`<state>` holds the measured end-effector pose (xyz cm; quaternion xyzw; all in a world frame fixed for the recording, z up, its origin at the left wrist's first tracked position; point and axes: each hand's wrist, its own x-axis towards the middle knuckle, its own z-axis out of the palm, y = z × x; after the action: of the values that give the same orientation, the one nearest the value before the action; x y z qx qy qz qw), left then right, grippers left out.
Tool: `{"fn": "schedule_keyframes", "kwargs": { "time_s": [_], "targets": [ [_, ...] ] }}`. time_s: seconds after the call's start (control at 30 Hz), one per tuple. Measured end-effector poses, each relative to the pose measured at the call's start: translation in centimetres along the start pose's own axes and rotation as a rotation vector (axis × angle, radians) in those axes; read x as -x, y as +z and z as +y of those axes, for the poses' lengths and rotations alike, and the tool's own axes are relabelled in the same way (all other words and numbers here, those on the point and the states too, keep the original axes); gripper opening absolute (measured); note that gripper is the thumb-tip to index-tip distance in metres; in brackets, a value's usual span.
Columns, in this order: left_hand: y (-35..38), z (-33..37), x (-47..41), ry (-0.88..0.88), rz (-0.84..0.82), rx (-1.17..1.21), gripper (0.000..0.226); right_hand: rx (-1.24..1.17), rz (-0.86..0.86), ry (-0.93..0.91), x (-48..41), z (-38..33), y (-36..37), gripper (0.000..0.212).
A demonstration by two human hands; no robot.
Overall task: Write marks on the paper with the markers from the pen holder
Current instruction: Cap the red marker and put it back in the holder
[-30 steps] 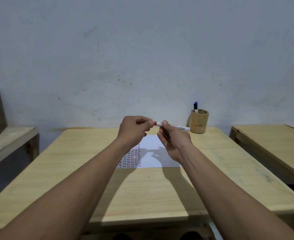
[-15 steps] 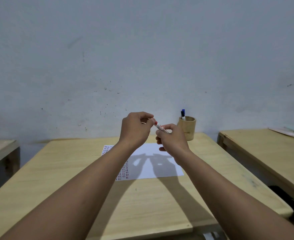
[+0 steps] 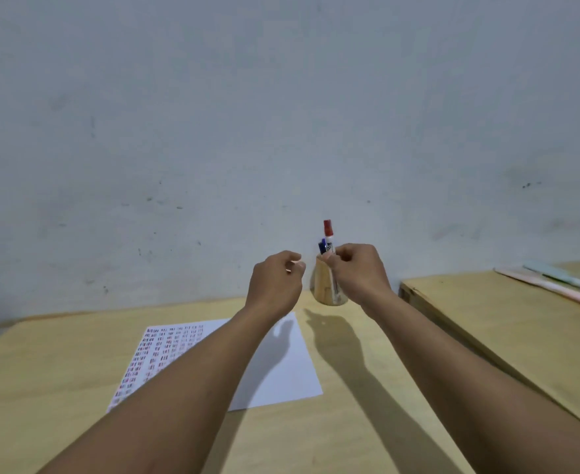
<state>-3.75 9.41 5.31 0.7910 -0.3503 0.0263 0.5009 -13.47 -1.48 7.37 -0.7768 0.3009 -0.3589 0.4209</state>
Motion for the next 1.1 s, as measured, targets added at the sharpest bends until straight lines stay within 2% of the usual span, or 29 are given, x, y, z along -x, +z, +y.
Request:
{"fn": "schedule_keyframes", "kwargs": {
  "time_s": [0.1, 0.4, 0.47, 0.57, 0.73, 0.93, 1.03, 1.1],
  "targets": [
    [3.1, -0.9, -1.4, -0.050, -0.039, 0.029, 0.041, 0.043, 0.048, -0.036, -2.9, 0.4, -1.2, 0.017],
    [9.2, -2.5, -5.1, -0.128, -0.157, -0.004, 0.089, 0.119, 0.131, -0.112, -10.0, 1.7, -2.2, 0.024],
    [9.9, -2.3, -5.5, -0.121, -0.161, 0.009, 0.078, 0.150, 0.124, -0.115, -10.9, 2.3, -1.7, 0.024],
    [11.0, -2.2, -5.9, -0.095, -0.150, 0.025, 0.047, 0.175, 0.090, -0.092, -11.7, 3.3, -1.0, 0.021],
    [12.0, -2.5, -6.1, -0.133, -0.108, 0.112, 0.024, 0.253, 0.017, -0.023, -12.8, 5.3, 0.3, 0.019],
    [12.7, -3.8, -6.6, -0.150, -0.123, 0.146, 0.029, 0.307, -0.101, 0.043, -13.2, 6.4, 1.0, 0.024],
    [12.8, -4.0, -6.8, -0.155, -0.128, 0.160, 0.031, 0.341, -0.162, 0.073, -13.4, 6.2, 1.3, 0.035],
    [12.7, -4.3, -7.0, -0.145, -0.139, 0.165, 0.034, 0.367, -0.183, 0.058, -13.8, 6.0, 1.2, 0.021]
  ]
}}
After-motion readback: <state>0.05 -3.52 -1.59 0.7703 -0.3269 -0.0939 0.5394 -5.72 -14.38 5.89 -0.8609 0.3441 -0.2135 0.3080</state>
